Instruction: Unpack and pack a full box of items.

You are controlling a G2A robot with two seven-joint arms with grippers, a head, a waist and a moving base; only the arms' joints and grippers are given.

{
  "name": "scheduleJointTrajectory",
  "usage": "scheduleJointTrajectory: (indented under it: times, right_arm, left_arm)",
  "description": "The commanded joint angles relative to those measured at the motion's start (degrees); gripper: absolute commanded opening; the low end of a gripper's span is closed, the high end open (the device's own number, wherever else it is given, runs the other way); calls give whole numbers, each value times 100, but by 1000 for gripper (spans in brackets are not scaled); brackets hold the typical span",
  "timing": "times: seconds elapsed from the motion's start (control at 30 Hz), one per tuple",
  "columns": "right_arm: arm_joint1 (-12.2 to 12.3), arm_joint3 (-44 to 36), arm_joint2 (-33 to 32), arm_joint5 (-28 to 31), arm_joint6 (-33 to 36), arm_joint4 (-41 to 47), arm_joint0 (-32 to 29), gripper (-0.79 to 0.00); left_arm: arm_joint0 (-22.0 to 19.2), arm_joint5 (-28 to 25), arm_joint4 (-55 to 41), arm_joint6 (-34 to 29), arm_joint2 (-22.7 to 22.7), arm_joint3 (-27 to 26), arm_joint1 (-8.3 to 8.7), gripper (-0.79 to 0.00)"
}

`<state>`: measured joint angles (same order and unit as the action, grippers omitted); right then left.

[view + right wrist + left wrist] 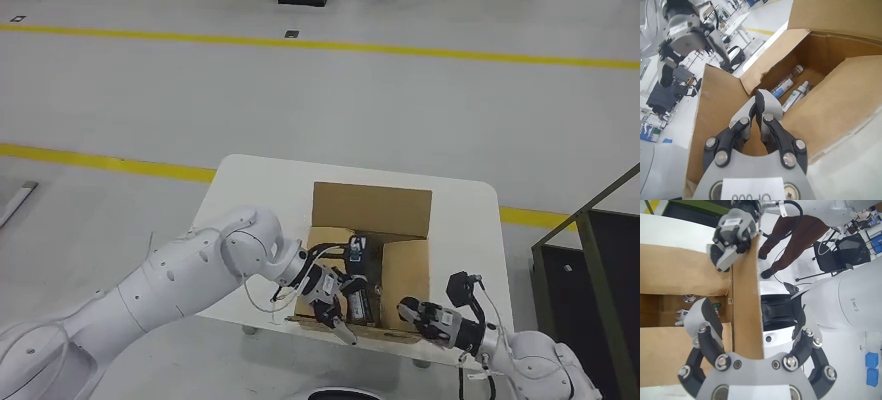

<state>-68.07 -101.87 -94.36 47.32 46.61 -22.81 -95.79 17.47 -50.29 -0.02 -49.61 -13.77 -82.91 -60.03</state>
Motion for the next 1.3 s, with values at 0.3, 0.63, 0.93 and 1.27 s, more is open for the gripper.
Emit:
scheduleJointTrajectory:
  times: [0.3, 0.63, 0.93, 1.27]
  right_arm:
    - [137, -62, 212, 815, 62, -1021, -91, -785]
    - [158, -54, 390, 880, -943, -2641, -144, -785]
    - [142, 25, 230, 461, -2599, -2206, -186, -785]
    - [19, 94, -218, -2527, -4477, -2750, -192, -785]
  left_arm:
    - [503, 843, 600, 556, -826, -163, 423, 0]
    - [503, 843, 600, 556, -826, -163, 423, 0]
    - [503, 843, 600, 556, -826, -163, 423, 0]
    - [561, 2210, 1524, 467, -811, -499, 276, 0]
